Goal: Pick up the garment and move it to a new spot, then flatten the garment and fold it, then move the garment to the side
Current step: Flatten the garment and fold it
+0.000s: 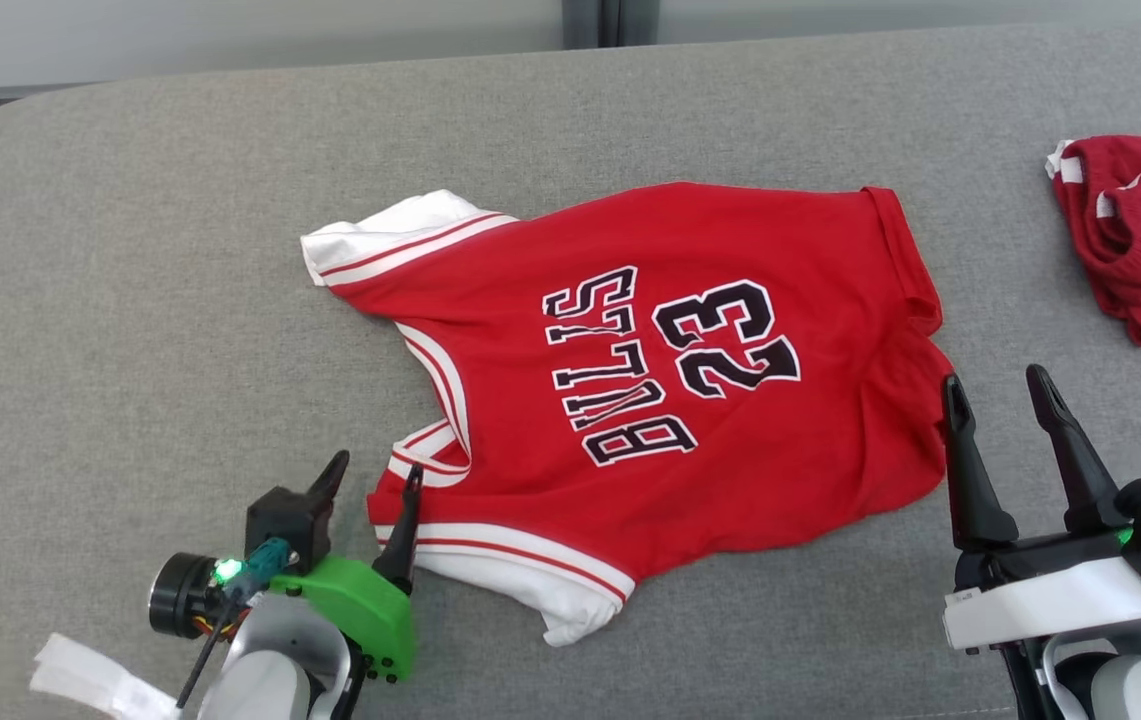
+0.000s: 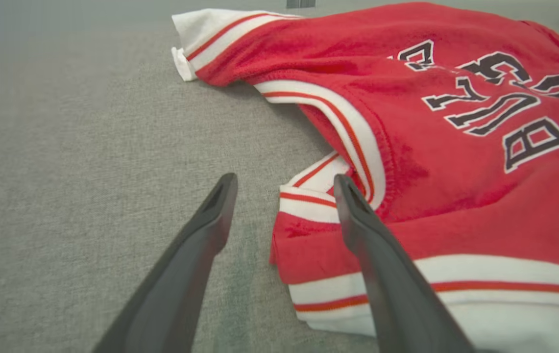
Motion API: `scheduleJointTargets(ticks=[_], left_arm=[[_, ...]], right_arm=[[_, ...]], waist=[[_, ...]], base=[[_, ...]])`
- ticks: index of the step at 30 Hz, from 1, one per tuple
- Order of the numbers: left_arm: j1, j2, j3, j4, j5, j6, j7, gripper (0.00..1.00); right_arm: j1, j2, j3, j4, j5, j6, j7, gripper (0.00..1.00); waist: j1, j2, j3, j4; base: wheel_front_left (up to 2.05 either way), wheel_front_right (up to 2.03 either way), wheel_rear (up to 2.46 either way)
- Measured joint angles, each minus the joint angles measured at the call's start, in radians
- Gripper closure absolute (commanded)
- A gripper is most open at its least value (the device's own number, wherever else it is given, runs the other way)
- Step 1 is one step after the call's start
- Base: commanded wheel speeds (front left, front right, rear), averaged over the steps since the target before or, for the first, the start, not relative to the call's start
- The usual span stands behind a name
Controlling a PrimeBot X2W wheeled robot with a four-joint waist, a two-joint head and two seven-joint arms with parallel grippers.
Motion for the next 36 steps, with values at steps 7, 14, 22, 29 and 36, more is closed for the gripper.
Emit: scheduleJointTargets(ticks=[7, 14, 22, 29, 36], left_arm=[[-0.097, 0.016, -0.046, 0.145, -0.022, -0.029, 0.110, 0.62], [-0.144, 0.038, -0.054, 0.139, -0.063, -0.038, 0.101, 1.00], [-0.148, 0.069, -0.007, -0.058, -0.054, 0.025, 0.026, 1.00], [-0.219, 0.081, 0.028, -0.119, -0.055, 0.065, 0.038, 1.00], [-0.366, 0.075, 0.064, 0.104, -0.092, 0.065, 0.026, 1.00]], right_arm=[[-0.011, 0.002, -0.002, 0.016, 0.007, 0.000, -0.002, 0.00], [-0.015, 0.004, -0.006, 0.023, 0.014, 0.000, -0.010, 0.00], [-0.014, 0.007, -0.021, 0.031, 0.029, 0.000, -0.013, 0.00], [-0.025, 0.006, -0.018, 0.031, 0.030, 0.000, -0.012, 0.00], [-0.041, 0.005, -0.007, 0.035, 0.037, 0.000, -0.013, 0.00]], waist=[[0.0000, 0.0000, 0.029, -0.019], [0.0000, 0.0000, 0.027, -0.026], [0.0000, 0.0000, 0.018, -0.018], [0.0000, 0.0000, 0.025, -0.025], [0.0000, 0.0000, 0.044, -0.059]], base=[[0.00, 0.00, 0.00], [0.00, 0.00, 0.00], [0.00, 0.00, 0.00], [0.00, 0.00, 0.00], [0.00, 0.00, 0.00]])
